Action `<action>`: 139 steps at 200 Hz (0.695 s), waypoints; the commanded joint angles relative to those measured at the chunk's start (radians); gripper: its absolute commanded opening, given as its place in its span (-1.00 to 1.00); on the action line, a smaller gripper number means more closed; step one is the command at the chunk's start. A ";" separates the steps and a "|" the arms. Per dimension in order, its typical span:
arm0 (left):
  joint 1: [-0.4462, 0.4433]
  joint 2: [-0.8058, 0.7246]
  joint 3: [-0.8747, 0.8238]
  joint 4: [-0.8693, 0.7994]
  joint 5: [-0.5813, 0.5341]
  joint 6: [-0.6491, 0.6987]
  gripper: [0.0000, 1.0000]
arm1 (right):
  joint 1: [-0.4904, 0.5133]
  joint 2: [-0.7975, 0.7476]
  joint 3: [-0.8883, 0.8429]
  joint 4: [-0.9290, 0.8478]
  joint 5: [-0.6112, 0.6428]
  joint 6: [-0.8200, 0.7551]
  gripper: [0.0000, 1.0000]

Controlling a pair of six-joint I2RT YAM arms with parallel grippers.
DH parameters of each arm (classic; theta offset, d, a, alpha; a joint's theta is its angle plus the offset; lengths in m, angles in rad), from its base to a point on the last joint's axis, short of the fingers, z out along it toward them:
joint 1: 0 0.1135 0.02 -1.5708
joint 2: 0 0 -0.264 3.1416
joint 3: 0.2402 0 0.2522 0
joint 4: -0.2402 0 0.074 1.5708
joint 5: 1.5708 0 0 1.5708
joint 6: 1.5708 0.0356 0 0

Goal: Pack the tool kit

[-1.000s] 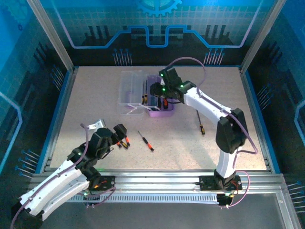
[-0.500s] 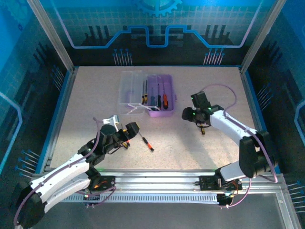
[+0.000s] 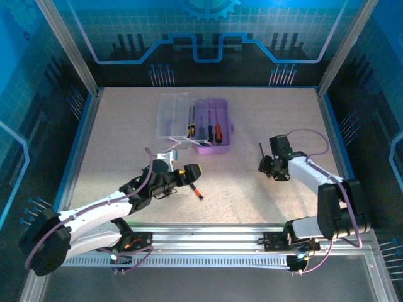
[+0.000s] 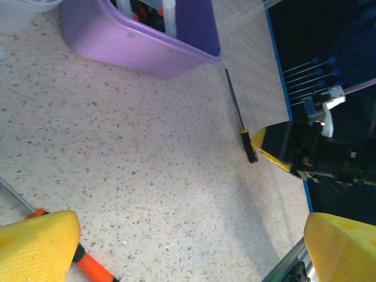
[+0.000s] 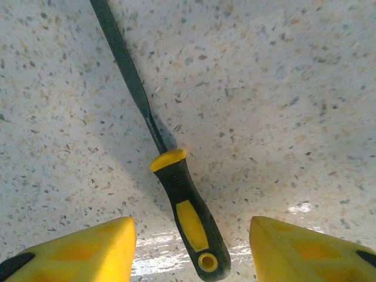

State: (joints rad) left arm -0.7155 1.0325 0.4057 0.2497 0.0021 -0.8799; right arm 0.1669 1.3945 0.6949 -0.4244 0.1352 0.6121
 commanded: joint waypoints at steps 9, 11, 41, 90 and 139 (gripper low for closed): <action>-0.009 0.000 0.029 0.017 0.024 0.023 0.97 | -0.011 0.032 0.006 0.028 -0.068 0.011 0.03; -0.009 -0.002 0.029 0.016 0.024 0.024 0.97 | -0.011 0.032 0.005 0.029 -0.071 0.012 0.03; -0.012 -0.027 0.027 -0.012 0.012 0.028 0.97 | -0.009 0.029 0.004 0.039 -0.110 0.018 0.01; -0.012 -0.051 0.031 -0.031 -0.001 0.043 0.98 | -0.001 0.035 0.011 0.054 -0.160 0.023 -0.03; -0.013 -0.055 0.039 -0.054 -0.006 0.046 0.98 | 0.014 0.064 0.041 -0.004 -0.036 -0.006 -0.03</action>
State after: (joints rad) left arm -0.7216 0.9951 0.4114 0.2180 0.0051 -0.8608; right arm 0.1692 1.4490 0.7109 -0.3897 0.0299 0.6231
